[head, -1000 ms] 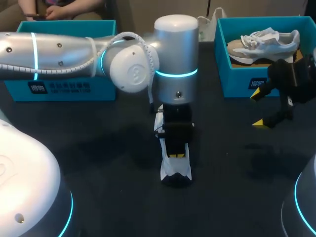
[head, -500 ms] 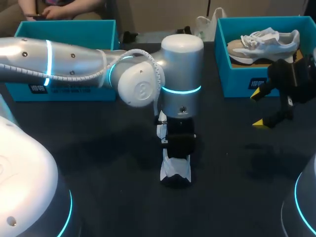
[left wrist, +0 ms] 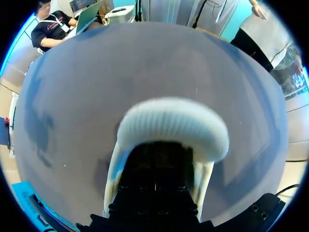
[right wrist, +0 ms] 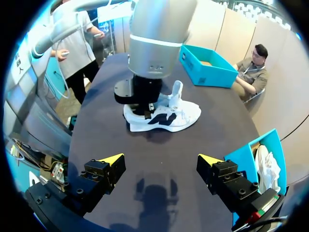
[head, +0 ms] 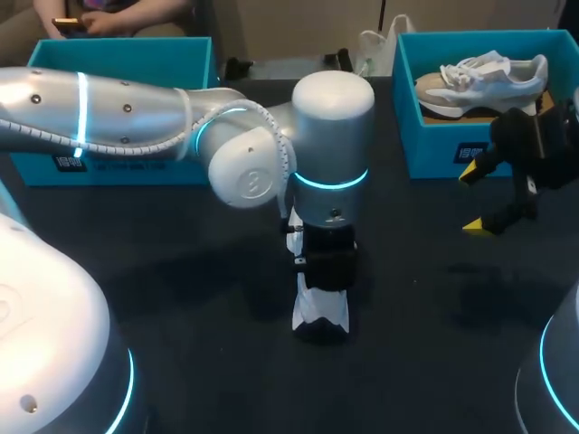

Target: Take the shoe out of the shoebox, open the shoe tongue, remove and reinsert the insole, then place the shoe into the shoebox

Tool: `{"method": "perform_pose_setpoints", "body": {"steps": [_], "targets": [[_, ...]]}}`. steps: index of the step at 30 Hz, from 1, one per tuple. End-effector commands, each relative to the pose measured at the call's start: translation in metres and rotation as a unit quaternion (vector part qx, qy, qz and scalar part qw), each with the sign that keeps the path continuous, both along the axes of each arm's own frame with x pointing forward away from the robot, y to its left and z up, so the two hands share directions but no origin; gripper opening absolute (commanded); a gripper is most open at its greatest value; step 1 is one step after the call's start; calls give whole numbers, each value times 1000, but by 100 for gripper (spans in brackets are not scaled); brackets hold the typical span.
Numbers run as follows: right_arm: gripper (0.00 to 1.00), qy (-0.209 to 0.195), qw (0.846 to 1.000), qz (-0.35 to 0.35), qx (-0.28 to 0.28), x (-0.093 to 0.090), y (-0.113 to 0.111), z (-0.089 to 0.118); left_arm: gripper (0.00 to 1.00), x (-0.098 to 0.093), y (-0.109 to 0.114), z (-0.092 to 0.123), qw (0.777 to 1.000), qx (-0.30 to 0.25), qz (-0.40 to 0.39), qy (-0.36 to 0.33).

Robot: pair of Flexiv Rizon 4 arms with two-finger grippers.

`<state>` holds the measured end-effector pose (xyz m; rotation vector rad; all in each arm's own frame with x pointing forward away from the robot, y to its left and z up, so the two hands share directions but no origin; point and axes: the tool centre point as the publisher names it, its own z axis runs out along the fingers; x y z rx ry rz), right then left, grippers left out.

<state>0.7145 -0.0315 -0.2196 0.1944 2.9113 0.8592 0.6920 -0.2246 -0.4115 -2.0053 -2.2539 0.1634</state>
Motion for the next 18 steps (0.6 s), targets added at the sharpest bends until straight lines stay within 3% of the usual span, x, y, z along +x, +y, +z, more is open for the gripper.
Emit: {"method": "perform_pose_setpoints", "body": {"steps": [1,9,18], "targets": [[100,-1,1000,-1,-1,-1,0,-1,0,15,2,-16,1000,-8,3,-13],[100,-1,1000,-1,-1,-1,0,-1,0,28,-1,-11,1000,-13,5,-27],[100,-1,1000,-1,-1,-1,0,-1,0,28,2,32,998,-55,-6,-40]]}}
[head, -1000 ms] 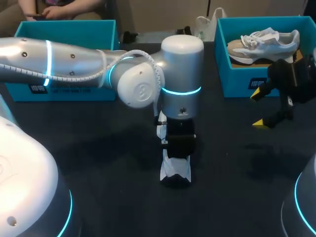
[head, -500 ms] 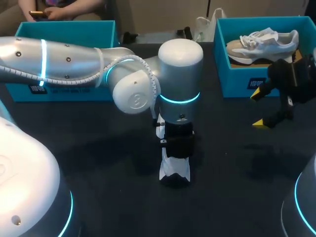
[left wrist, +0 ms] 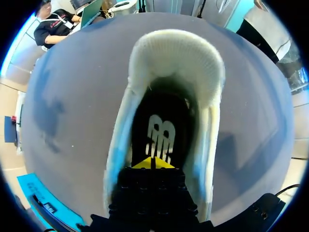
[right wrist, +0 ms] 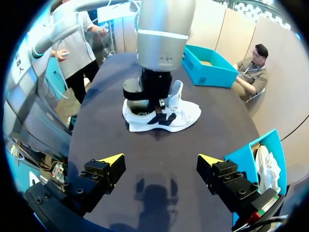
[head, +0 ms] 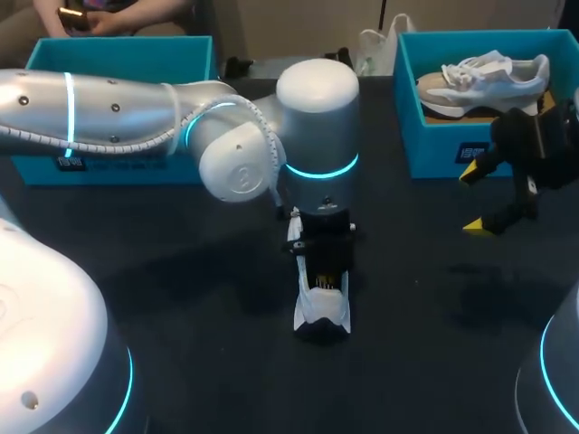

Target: Take the shoe out of the shoebox, open the shoe tongue, remove and reinsert the insole, then place the shoe into the shoebox

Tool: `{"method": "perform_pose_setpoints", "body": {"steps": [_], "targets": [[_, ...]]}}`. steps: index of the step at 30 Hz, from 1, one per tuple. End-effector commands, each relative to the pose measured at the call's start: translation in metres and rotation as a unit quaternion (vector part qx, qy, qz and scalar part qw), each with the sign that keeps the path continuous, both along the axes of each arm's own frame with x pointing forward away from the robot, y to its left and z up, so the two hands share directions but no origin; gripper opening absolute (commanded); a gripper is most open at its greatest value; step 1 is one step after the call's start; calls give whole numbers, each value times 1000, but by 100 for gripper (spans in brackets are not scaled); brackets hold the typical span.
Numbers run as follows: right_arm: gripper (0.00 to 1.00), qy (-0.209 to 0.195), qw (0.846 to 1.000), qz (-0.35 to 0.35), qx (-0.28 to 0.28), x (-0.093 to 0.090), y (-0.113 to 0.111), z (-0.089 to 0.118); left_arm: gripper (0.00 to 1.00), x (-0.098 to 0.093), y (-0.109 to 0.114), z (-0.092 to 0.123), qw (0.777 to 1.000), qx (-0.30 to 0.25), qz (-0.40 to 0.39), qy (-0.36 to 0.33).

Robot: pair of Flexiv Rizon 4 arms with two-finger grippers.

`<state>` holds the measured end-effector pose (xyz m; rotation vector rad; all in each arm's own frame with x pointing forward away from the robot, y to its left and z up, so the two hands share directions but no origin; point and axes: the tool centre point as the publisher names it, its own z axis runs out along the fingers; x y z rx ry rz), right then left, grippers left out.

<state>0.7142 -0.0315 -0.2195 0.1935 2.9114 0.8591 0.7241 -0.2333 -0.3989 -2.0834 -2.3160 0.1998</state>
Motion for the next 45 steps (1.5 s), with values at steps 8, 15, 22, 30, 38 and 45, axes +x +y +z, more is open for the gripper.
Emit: {"method": "perform_pose_setpoints", "body": {"steps": [8,15,22,30,38,45], "targets": [[100,0,1000,-1,-1,0,0,-1,0,-4,3,21,999,-22,-34,-30],[100,0,1000,-1,-1,0,0,-1,0,-2,-3,-4,999,-21,-40,-21],[100,0,1000,-1,-1,0,0,-1,0,0,-1,-9,999,-13,-42,-31],[100,0,1000,-1,-1,0,0,-1,0,6,1,37,991,-13,-64,-121],[100,0,1000,-1,-1,0,0,-1,0,15,-1,52,981,-14,-63,-185],[100,0,1000,-1,-1,0,0,-1,0,18,1,56,978,-2,-60,-202]]}}
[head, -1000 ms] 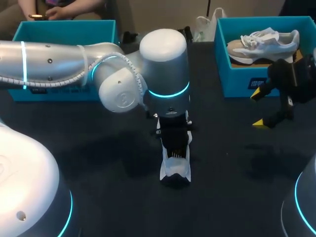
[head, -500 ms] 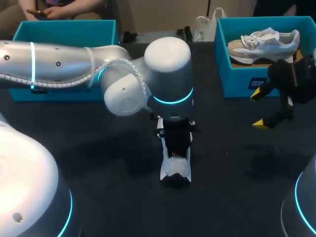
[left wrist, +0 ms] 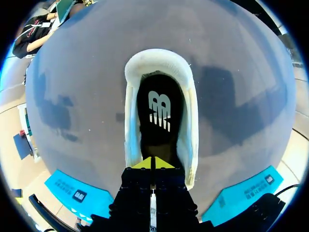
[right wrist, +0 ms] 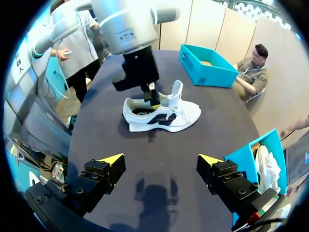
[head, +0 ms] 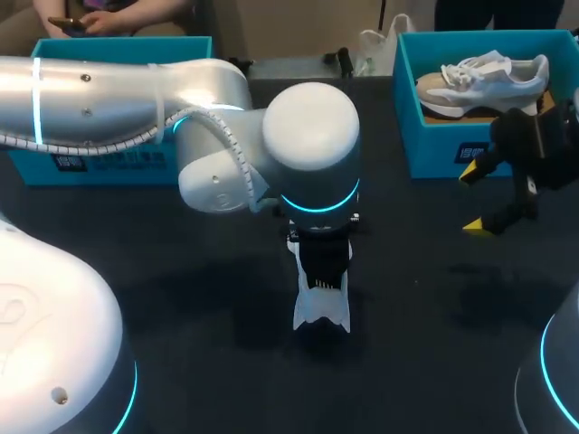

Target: Take the shoe out of the shoebox, open the shoe tongue, remove and reinsert the insole, then place the shoe into the shoebox

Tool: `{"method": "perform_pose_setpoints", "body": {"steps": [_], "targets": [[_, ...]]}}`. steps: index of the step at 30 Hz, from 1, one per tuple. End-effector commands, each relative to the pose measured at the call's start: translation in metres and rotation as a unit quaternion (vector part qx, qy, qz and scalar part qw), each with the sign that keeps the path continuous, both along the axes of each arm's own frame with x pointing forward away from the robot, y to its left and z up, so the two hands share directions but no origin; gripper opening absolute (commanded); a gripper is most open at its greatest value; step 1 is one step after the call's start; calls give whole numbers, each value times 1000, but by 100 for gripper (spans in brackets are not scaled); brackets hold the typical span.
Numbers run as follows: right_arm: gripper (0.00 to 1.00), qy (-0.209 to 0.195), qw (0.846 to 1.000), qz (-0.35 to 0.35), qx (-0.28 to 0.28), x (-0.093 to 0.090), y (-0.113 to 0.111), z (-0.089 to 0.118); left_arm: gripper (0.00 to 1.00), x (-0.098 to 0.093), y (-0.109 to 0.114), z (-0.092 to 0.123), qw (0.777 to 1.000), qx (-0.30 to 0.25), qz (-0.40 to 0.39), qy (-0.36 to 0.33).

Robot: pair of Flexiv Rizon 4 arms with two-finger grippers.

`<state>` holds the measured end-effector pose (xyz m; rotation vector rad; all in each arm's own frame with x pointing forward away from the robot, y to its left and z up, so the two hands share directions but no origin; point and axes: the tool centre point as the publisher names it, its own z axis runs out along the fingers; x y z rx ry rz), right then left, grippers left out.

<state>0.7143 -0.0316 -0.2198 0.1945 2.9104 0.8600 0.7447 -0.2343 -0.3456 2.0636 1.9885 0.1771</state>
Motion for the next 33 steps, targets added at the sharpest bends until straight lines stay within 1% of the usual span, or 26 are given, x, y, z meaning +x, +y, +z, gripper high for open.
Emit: {"method": "perform_pose_setpoints", "body": {"steps": [1,2,4,10,19,27,33], "targets": [[100,0,1000,-1,-1,-1,0,0,7,-3,3,1,1000,9,6,-11],[100,0,1000,-1,-1,-1,0,0,40,-3,3,0,1000,15,5,-5],[100,0,1000,-1,-1,-1,0,0,100,-3,5,-3,1000,17,12,-2],[100,0,1000,-1,-1,-1,0,0,100,-1,8,-8,1000,20,14,12],[100,0,1000,-1,-1,-1,0,0,100,3,11,-3,999,24,13,32],[100,0,1000,-1,-1,-1,0,0,100,7,11,-4,999,28,3,41],[100,0,1000,-1,-1,-1,0,0,100,19,10,9,998,26,-17,48]]}}
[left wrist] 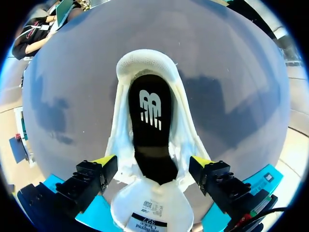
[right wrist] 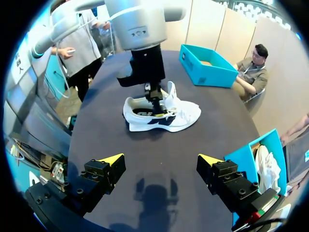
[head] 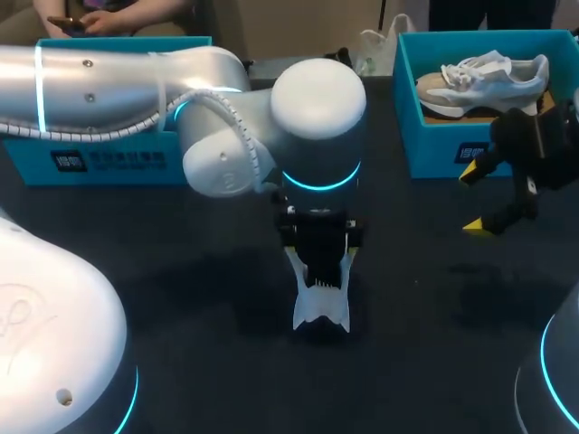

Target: Take the shoe out of the shoebox, open the shoe tongue, remove and reinsert the insole, then place the shoe into the shoebox

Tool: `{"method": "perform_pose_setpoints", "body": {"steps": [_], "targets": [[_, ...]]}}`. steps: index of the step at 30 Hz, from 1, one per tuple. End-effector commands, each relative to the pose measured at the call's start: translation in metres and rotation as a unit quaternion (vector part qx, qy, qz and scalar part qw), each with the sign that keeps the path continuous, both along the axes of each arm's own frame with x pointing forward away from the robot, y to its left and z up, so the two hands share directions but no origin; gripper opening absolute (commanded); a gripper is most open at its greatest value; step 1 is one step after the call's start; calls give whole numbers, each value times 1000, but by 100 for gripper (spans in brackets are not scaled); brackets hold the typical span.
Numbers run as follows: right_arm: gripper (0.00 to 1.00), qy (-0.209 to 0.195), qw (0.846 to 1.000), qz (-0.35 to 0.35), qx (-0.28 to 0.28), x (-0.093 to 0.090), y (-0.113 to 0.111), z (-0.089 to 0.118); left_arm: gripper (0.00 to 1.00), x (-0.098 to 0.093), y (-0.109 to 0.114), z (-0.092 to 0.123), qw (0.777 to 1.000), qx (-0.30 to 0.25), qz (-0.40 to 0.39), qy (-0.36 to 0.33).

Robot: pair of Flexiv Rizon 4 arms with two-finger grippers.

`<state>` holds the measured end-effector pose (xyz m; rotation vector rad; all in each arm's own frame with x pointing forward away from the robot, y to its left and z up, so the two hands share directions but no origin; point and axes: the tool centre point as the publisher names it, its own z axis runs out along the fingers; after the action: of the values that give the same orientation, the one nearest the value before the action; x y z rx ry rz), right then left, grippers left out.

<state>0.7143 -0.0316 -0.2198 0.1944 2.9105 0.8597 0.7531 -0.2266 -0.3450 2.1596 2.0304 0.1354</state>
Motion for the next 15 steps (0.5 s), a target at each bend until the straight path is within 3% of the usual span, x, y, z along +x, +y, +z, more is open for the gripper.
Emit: {"method": "perform_pose_setpoints", "body": {"steps": [1,15], "targets": [[100,0,1000,-1,-1,-1,0,0,100,15,2,11,1000,2,-9,3],[100,0,1000,-1,-1,-1,0,0,100,52,-4,36,998,12,-56,19]]}}
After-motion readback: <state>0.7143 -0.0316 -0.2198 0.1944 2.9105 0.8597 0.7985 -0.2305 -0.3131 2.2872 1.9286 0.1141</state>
